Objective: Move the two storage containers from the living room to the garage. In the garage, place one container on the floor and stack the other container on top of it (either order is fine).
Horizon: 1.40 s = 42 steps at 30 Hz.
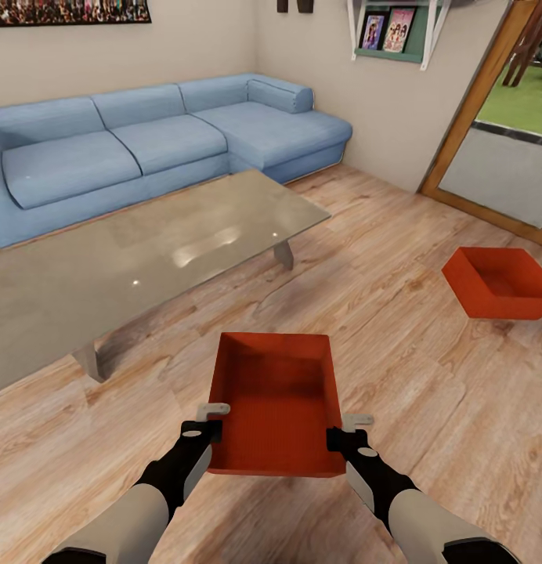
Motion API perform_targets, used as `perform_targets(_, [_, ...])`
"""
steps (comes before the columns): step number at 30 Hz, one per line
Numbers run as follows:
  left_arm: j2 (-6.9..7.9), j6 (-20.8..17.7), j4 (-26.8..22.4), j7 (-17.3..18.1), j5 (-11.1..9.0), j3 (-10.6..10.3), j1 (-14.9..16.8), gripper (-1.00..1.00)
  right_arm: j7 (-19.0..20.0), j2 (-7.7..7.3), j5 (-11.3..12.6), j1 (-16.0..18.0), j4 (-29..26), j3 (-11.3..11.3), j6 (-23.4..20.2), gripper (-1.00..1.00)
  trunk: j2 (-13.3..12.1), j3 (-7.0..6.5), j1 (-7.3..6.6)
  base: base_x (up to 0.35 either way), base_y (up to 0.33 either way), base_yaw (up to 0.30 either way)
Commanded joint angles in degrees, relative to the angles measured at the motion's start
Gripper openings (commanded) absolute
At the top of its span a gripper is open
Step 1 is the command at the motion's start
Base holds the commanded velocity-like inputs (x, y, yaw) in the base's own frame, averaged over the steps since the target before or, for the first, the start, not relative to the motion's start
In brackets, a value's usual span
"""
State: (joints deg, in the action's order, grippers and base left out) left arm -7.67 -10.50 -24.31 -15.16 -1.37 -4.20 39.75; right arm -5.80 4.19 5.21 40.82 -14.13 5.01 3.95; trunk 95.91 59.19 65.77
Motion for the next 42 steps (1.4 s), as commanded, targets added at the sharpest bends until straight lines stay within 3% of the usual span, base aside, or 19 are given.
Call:
perform_targets(1, [0.11,-0.6,0.0,-0.8,0.4,-0.4,0.0,-1.00,-1.0,-0.14,0.2,0.1,0.0,-0.2,0.3,-1.00,-0.4,-0.15,-0.23,0.000,0.000,0.000])
perform_targets(42, [0.20,-0.7,0.3,-0.7,0.3,-0.3,0.0,-1.00,-1.1,-0.15,0.2,0.1,-0.1,-0.2,0.5,-1.00,-16.8,-7.51,-9.24,0.000,0.000,0.000])
